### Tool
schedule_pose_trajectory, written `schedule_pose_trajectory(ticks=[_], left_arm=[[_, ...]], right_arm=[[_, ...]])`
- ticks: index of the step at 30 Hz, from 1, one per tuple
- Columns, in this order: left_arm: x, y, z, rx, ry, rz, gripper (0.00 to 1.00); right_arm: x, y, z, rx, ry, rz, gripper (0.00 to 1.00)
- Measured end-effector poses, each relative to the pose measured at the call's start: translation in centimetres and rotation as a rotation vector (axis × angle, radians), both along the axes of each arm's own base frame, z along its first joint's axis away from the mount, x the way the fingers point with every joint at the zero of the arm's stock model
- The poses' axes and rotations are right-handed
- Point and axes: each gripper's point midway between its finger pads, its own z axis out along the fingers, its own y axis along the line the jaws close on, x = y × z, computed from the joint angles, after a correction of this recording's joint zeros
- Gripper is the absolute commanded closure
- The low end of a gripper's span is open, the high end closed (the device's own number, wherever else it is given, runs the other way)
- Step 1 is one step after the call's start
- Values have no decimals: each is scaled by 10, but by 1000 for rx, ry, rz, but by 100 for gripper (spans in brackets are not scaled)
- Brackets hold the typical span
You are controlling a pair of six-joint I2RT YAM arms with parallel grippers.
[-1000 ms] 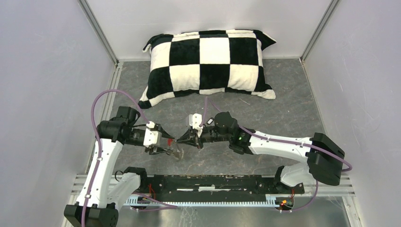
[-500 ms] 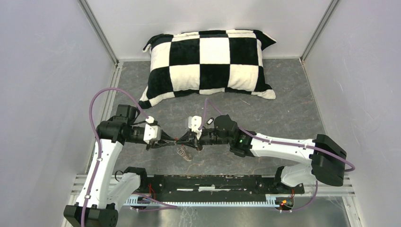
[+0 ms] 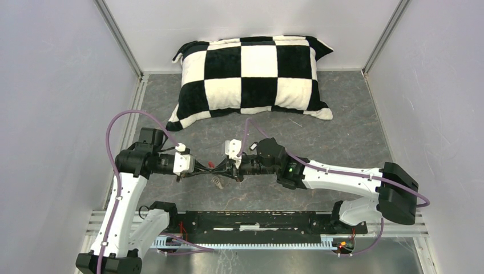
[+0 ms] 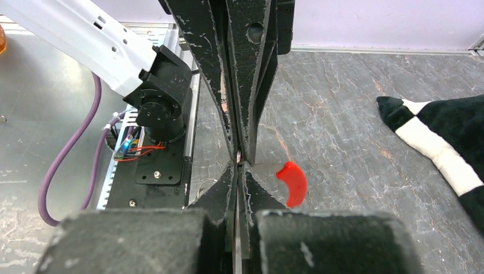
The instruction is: Put the keys on the keyring
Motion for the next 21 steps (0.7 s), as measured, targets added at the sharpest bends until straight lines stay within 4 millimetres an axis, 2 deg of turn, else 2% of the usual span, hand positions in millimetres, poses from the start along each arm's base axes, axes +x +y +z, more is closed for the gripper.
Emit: schedule_pose_trajectory(ticks=[5,8,9,10,13,15,17,21], left_arm=[[0,0,2,-4,-33,-2,98],[-2,-1,7,-13,-102,-21,98],[-4,-1,10,-21,-143,-33,98],[-6,-2,13,-30,-183,-46,98],[-14,-5,28,-74,-288,-85,98],[-19,-8,43,-107,-352,-110,98],[-23,-11,63,-146,-416,-133,98],[-32,-14,93,-210,-492,-166,98]], right_arm=[[-3,-2,6,11,-5,10,48],[-7,-10,21,36,-20,16,31],[-8,-15,31,53,-39,15,14],[-10,-21,43,77,-60,15,2],[-15,-39,77,160,-131,6,2],[-17,-50,92,205,-168,-9,2],[-17,-61,100,235,-193,-33,2],[-8,-70,104,253,-199,-103,2]])
